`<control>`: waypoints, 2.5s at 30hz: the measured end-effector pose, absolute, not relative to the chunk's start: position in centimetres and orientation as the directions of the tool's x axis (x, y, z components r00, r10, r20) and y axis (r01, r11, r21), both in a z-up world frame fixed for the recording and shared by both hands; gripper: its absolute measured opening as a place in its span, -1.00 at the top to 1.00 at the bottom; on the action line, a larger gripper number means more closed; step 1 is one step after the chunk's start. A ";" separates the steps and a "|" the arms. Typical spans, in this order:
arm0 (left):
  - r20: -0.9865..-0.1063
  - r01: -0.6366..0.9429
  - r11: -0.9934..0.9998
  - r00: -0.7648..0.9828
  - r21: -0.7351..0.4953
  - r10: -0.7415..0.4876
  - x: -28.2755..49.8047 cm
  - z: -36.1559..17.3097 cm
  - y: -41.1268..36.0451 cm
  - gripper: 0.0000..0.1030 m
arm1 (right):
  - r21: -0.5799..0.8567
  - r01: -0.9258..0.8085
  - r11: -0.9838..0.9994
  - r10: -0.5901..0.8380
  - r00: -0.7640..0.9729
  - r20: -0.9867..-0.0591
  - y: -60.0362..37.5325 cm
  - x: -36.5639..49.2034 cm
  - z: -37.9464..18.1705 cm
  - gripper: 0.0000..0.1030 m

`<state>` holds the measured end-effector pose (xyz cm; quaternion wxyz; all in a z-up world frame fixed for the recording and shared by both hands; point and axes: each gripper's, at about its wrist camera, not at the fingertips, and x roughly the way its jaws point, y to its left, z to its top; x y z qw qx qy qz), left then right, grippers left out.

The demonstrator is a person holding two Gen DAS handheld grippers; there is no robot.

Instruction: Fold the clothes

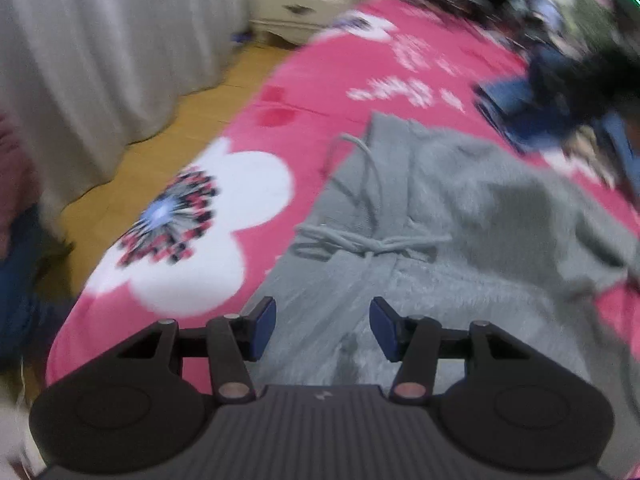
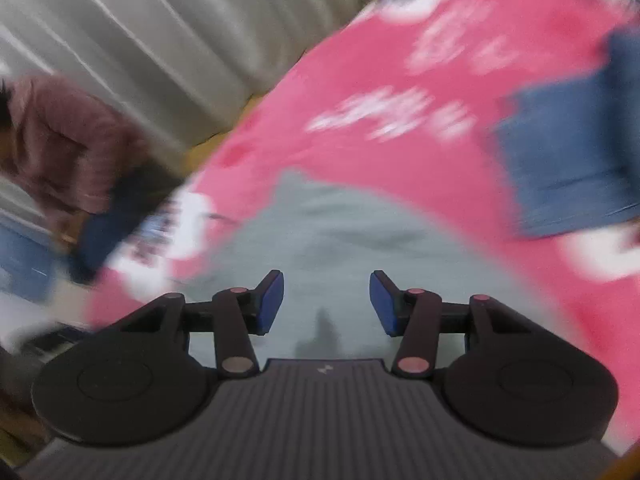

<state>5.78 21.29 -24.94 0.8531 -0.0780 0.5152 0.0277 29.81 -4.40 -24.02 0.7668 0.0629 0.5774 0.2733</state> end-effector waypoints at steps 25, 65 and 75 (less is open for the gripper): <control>-0.870 0.168 0.954 0.394 -0.247 -0.295 8.6 -27.5 24.1 0.88 | 0.174 -0.088 0.981 0.177 0.024 -0.984 9.6 34.9 -30.9 0.60; -0.906 -0.466 0.816 0.394 -0.342 -0.154 2.2 -26.7 34.9 0.24 | 0.437 -0.195 0.878 0.478 0.385 -0.790 -5.6 30.8 -18.6 0.10; -0.894 -0.582 0.693 0.388 -0.425 -0.223 -4.2 -24.6 25.4 0.12 | 0.276 -0.101 0.956 0.294 0.337 -0.894 -23.7 9.5 -16.4 -0.06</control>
